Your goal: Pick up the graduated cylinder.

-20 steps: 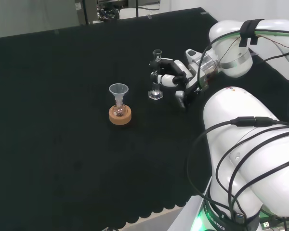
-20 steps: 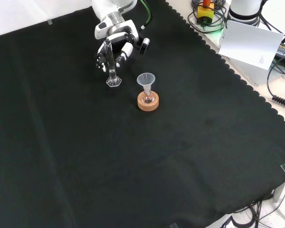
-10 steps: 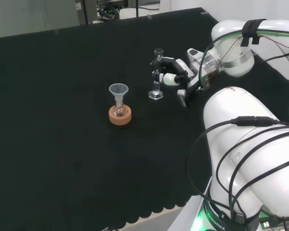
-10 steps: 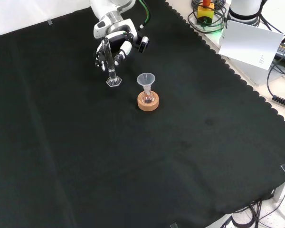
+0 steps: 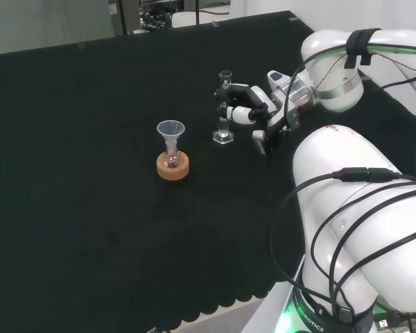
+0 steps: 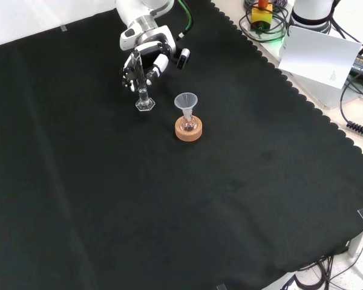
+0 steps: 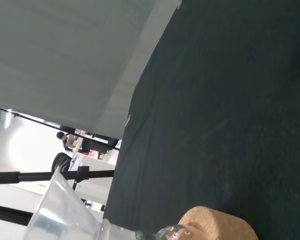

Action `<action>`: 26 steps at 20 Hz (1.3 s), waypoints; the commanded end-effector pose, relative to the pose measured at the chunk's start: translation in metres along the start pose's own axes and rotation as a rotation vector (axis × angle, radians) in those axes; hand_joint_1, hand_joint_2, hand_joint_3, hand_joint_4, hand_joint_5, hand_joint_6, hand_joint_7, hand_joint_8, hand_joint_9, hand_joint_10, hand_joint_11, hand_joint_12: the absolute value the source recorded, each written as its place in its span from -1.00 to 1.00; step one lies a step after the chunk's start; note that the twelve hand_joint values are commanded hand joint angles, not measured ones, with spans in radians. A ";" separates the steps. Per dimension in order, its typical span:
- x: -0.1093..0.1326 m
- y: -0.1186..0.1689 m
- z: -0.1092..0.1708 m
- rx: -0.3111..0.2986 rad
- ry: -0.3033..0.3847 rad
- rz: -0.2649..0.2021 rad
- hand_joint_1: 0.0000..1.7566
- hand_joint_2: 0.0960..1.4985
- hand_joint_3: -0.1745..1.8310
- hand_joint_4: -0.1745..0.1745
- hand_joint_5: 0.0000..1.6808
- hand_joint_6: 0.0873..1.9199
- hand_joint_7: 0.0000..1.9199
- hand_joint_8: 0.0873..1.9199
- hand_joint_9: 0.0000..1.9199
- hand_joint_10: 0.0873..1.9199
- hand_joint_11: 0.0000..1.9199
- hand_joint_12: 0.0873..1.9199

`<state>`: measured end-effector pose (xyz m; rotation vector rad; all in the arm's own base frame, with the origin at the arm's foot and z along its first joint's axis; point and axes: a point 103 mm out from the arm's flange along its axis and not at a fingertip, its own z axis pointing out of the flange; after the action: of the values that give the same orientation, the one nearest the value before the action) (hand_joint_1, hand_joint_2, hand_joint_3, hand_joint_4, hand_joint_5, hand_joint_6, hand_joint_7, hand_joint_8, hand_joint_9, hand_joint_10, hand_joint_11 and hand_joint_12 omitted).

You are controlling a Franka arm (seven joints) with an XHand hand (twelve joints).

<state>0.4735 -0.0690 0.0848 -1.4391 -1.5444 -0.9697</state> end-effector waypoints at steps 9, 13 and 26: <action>0.012 0.004 -0.012 -0.048 -0.066 -0.007 0.49 0.41 -0.82 -1.00 0.20 -0.06 0.01 -0.01 0.35 -0.70 0.18 -0.18; 0.029 0.008 -0.023 -0.011 -0.192 -0.059 0.57 0.39 -0.83 -1.00 0.20 -0.07 -0.09 0.10 0.28 -0.37 0.18 -0.18; 0.082 0.004 -0.048 0.131 -0.598 -0.119 0.47 0.36 -0.83 -1.00 0.30 -0.22 0.17 -0.22 0.49 -0.86 0.28 -0.26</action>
<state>0.4871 -0.0808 0.1603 -1.5899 -1.9805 -0.6787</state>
